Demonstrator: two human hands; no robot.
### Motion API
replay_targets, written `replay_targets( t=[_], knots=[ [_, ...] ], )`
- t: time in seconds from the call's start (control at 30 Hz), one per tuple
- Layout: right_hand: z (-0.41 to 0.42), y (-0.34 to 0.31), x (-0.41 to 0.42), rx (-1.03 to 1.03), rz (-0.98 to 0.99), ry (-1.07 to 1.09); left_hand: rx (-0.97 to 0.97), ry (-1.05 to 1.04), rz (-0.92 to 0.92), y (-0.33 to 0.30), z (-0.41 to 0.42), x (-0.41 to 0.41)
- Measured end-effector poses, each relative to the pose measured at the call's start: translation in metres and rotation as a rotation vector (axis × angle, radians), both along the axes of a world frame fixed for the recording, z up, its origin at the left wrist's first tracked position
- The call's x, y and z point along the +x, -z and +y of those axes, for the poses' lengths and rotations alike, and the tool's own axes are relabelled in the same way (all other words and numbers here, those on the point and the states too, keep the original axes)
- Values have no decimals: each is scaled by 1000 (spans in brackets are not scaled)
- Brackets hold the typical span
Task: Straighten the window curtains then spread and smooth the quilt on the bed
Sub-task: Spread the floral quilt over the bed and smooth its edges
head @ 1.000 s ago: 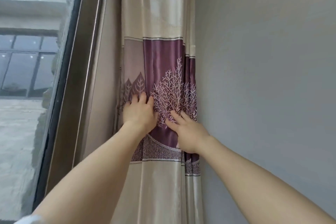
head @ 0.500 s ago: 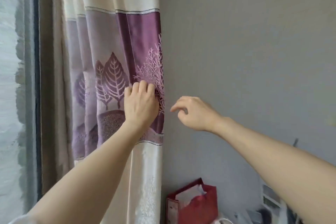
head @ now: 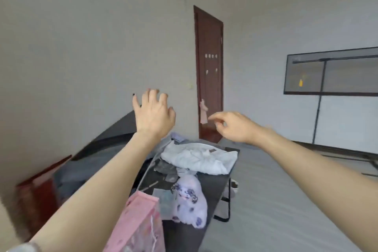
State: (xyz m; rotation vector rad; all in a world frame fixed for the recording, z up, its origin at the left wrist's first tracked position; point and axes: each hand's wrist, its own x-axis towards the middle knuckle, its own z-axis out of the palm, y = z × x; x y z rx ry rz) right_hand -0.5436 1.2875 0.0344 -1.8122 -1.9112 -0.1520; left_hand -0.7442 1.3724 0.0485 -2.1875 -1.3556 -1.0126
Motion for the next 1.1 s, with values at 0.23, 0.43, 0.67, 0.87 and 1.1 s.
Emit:
replay_targets(
  t=[0.23, 0.43, 0.67, 0.87, 1.1],
  knots=[
    [-179, 67, 197, -114, 199, 481, -309, 619, 90, 59, -106, 272],
    [-372, 115, 333, -162, 246, 935, -395, 1043, 282, 128, -270, 493],
    [-595, 141, 413, -145, 375, 1422, -412, 1497, 524, 165, -490, 658],
    [-775, 147, 415, -169, 306, 1789, -310, 1832, 573, 168, -682, 735],
    [-963, 151, 427, -344, 167, 2064, -60, 2043, 501, 186, -893, 779]
  ],
)
